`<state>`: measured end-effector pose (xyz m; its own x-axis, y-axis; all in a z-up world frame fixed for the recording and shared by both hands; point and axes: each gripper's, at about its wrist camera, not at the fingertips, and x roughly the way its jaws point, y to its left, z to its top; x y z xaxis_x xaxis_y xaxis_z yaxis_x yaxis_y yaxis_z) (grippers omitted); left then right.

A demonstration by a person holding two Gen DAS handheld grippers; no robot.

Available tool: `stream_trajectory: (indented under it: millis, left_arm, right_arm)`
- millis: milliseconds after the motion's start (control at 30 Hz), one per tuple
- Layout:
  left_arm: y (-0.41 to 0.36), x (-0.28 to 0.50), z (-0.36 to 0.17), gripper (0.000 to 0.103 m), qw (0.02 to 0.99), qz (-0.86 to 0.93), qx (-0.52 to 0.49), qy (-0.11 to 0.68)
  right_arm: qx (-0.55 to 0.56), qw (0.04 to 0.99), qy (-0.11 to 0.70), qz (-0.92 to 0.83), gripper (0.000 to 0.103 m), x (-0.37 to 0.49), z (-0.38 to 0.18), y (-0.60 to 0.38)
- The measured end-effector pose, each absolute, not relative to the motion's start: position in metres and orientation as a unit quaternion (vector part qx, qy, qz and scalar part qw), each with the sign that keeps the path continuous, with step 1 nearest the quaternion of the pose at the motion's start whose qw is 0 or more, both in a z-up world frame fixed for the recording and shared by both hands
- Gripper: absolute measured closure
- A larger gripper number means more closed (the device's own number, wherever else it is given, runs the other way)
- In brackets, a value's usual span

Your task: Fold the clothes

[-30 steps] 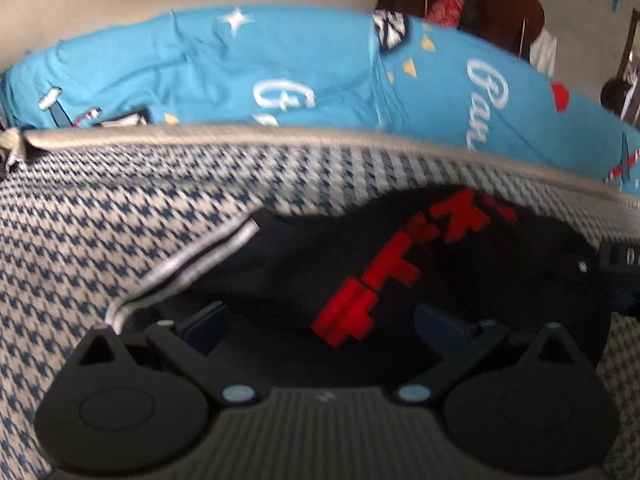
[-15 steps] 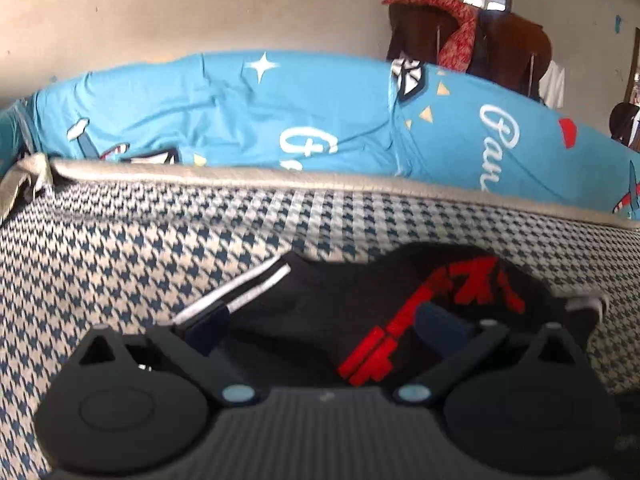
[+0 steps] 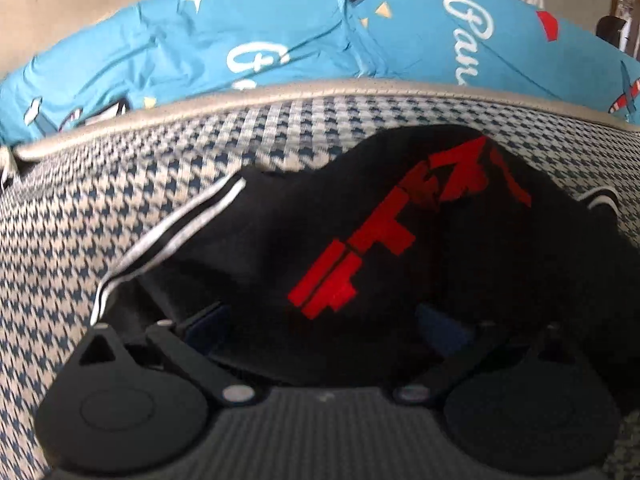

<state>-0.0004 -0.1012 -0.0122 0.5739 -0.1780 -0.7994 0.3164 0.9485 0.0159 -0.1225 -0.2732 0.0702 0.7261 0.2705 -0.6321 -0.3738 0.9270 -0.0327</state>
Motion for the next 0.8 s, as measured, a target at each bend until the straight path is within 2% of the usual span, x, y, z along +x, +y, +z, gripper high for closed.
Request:
stream_trajectory:
  millis: [33, 200, 300, 600, 767, 800]
  left_arm:
    - [-0.1, -0.001, -0.013, 0.0, 0.882, -0.138, 0.077, 0.444]
    - [-0.101, -0.009, -0.014, 0.0, 0.881, -0.132, 0.088, 0.446]
    - [-0.102, -0.014, -0.014, 0.0, 0.88, -0.129, 0.096, 0.446]
    - [-0.096, -0.016, -0.013, 0.0, 0.872, -0.147, 0.093, 0.458]
    - [-0.097, -0.019, -0.012, 0.0, 0.87, -0.154, 0.104, 0.456]
    - [-0.098, -0.02, -0.012, 0.0, 0.87, -0.155, 0.105, 0.456]
  right_arm:
    - [-0.064, 0.931, 0.321, 0.162, 0.042, -0.122, 0.073, -0.283]
    - [0.046, 0.949, 0.306, 0.054, 0.038, -0.101, 0.078, -0.332]
    - [0.09, 0.938, 0.335, -0.023, 0.038, -0.074, 0.057, -0.35]
    - [0.133, 0.904, 0.398, -0.084, 0.038, -0.014, -0.006, -0.349]
    - [0.092, 0.894, 0.435, -0.052, 0.039, 0.008, -0.032, -0.325]
    - [0.065, 0.897, 0.434, -0.052, 0.045, 0.009, -0.033, -0.317]
